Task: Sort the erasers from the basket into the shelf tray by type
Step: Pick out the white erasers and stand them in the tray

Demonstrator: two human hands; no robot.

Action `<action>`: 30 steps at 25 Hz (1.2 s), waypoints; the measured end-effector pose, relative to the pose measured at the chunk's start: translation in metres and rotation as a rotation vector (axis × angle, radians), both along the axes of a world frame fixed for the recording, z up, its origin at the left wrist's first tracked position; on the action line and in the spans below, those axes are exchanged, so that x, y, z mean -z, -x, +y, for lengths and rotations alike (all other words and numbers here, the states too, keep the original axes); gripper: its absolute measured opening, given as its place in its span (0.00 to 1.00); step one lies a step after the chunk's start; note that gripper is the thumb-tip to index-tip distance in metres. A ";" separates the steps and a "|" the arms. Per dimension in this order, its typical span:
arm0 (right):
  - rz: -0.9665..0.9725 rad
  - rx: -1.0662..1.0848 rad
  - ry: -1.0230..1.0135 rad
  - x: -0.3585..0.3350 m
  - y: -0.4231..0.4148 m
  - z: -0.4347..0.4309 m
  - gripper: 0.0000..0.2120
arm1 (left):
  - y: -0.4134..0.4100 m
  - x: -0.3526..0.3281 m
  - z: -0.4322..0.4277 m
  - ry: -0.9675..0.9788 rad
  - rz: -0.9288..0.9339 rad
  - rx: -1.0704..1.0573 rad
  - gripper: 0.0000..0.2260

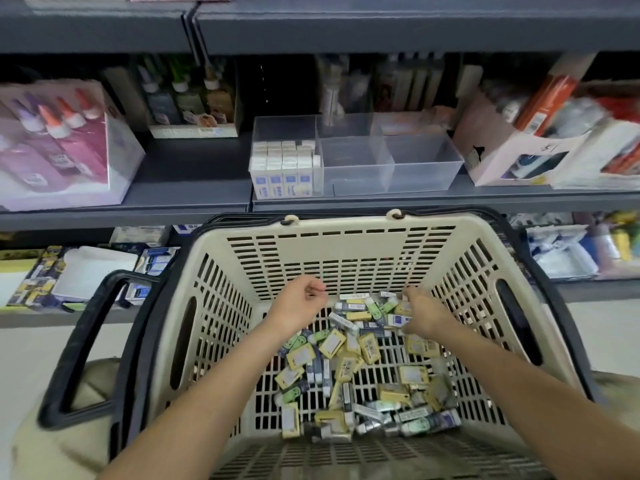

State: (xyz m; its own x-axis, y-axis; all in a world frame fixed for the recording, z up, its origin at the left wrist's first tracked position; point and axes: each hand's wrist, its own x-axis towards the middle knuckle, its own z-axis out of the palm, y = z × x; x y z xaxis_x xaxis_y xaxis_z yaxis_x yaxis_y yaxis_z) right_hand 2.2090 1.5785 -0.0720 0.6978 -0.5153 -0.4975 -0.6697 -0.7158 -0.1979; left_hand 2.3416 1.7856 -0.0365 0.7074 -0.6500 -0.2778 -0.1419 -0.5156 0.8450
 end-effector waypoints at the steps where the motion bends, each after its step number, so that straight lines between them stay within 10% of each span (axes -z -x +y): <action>1: 0.000 0.020 -0.021 0.003 0.002 0.000 0.34 | 0.000 0.005 0.002 -0.034 0.001 0.009 0.03; 13: 0.112 -0.252 0.115 0.023 0.010 0.008 0.35 | 0.032 0.038 -0.004 -0.244 0.032 0.368 0.02; 22: 0.152 -0.416 0.264 0.025 0.004 0.035 0.12 | 0.025 0.039 0.003 -0.286 0.066 0.333 0.03; 30: -0.268 -0.021 -0.267 -0.006 -0.018 0.040 0.15 | 0.029 0.031 0.000 -0.177 0.282 0.230 0.09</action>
